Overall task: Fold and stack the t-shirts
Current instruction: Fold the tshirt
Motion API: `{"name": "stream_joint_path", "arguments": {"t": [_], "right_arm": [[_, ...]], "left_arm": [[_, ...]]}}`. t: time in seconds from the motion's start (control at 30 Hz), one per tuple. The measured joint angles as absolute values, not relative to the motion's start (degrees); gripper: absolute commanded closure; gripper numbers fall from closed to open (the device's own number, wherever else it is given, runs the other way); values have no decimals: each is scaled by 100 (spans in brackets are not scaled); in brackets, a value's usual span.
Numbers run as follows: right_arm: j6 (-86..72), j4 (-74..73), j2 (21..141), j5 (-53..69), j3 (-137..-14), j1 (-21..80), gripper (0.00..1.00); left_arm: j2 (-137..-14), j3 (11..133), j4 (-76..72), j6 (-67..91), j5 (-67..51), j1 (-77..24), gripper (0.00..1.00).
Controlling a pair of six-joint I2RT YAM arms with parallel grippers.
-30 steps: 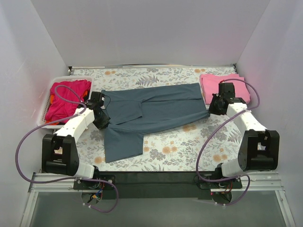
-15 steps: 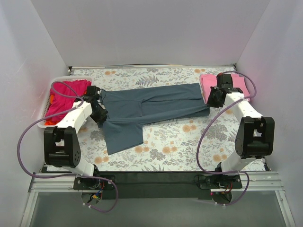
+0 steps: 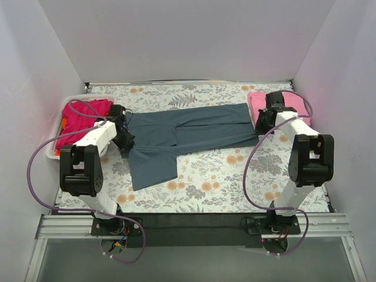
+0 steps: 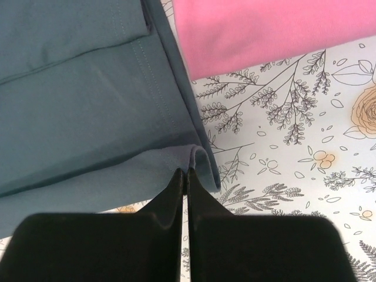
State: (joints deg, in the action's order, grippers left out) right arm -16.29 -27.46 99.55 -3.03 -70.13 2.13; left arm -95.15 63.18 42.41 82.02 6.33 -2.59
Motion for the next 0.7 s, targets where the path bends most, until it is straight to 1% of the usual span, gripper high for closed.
{"name": "stream_joint_path", "arguments": {"t": [0.27,0.33,0.47,0.57,0.7], "right_arm": [[-1634,-2731,10173,-274,-7046,113,97],[-1634,-2733,10173,-255,-7065,110,94],[-1645,-2696,10221,-143,-7185,108,92],[-1658,-2639,10311,-104,-7234,108,91],[-1678,-2571,10477,-80,-7234,108,86]], "left_arm": [[-9526,6329,4143,8204,561,-110,94],[-9526,6329,4132,8206,543,-102,94],[-9526,6329,4082,8206,532,-93,93],[-9526,6329,4007,8200,532,-86,91],[-9526,6329,3896,8160,537,-86,82]]}}
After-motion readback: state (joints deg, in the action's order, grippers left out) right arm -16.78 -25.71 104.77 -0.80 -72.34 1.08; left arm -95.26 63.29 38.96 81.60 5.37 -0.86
